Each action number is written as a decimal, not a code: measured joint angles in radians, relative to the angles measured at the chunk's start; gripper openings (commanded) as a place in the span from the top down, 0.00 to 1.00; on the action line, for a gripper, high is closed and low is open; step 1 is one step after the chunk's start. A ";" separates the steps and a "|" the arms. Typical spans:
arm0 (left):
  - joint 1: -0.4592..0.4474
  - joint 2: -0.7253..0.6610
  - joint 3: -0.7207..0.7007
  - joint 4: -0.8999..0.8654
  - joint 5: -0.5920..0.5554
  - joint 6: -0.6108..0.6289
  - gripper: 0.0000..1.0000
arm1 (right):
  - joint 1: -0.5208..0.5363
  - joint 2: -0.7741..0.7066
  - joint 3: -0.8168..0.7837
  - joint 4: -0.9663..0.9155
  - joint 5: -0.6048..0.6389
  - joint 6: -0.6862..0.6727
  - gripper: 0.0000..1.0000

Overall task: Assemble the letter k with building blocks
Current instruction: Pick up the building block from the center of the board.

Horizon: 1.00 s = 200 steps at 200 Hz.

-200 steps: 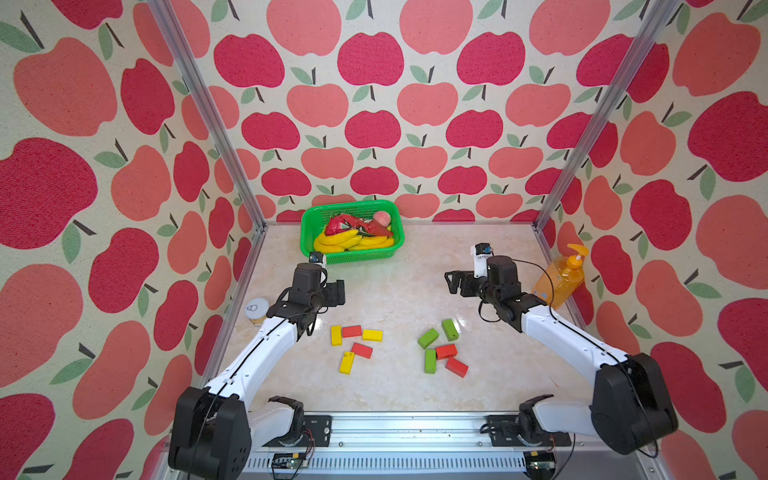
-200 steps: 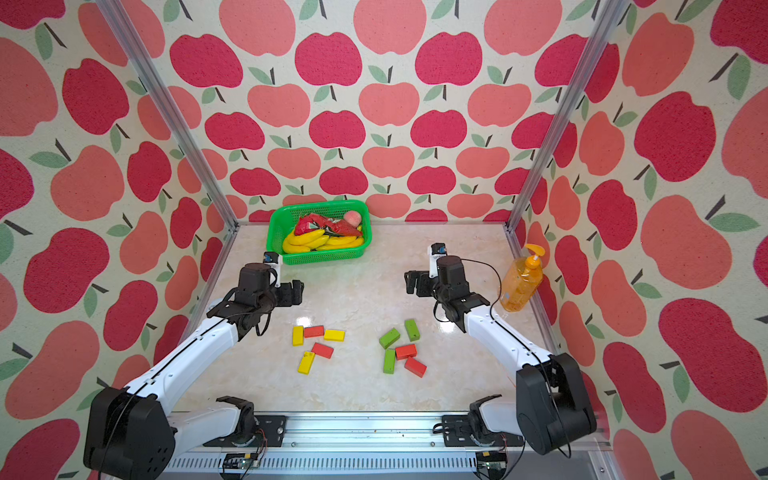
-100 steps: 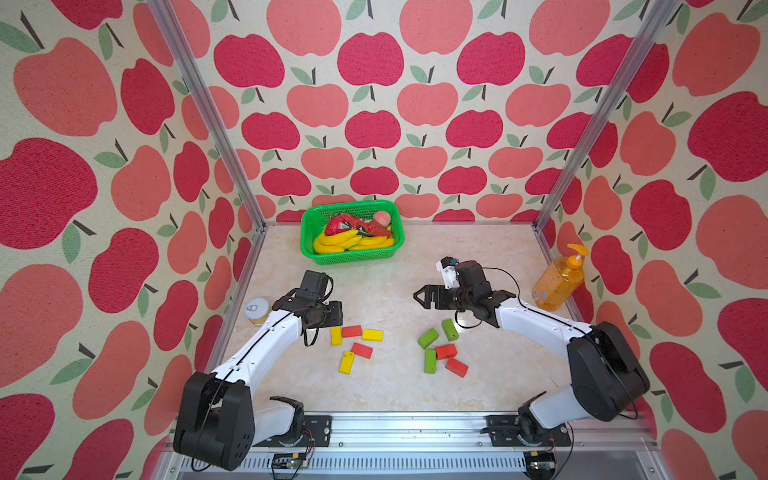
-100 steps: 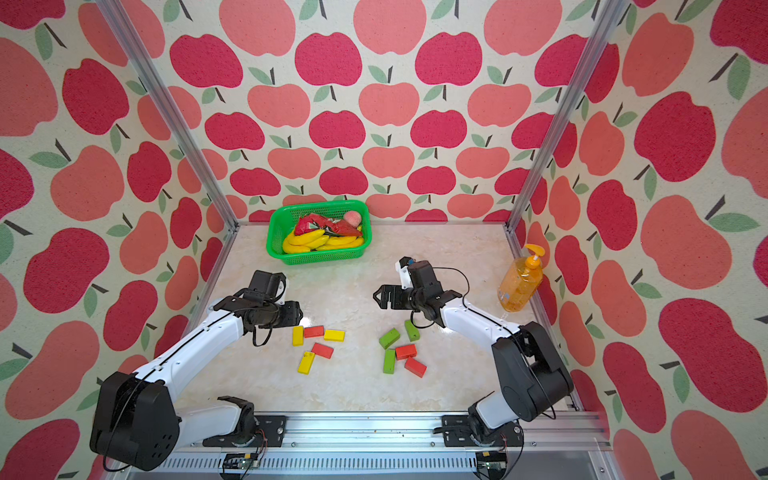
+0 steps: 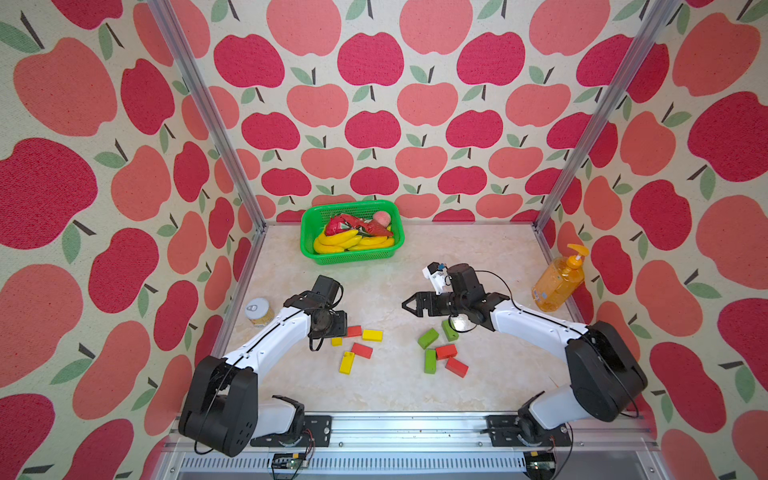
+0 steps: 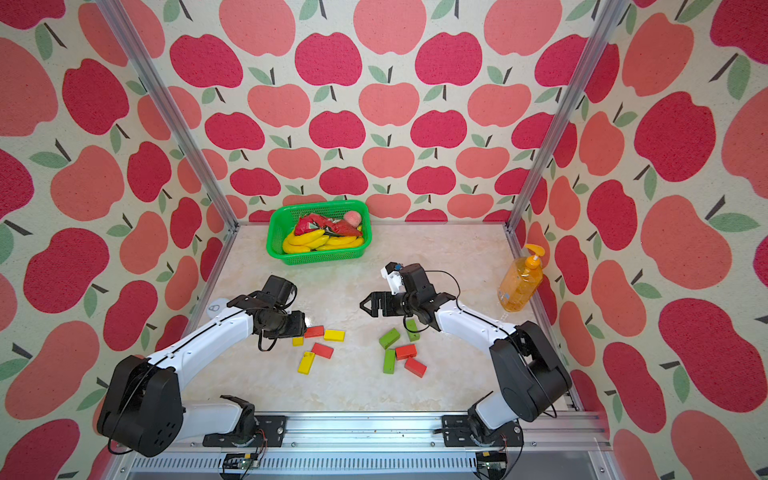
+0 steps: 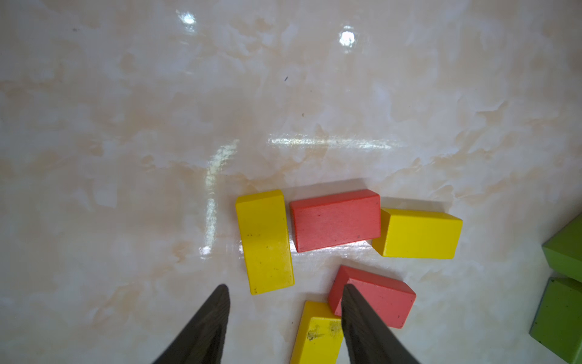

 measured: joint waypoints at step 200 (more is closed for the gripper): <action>-0.002 0.127 -0.007 0.006 -0.027 -0.022 0.46 | 0.000 0.008 0.000 0.013 -0.014 -0.027 0.01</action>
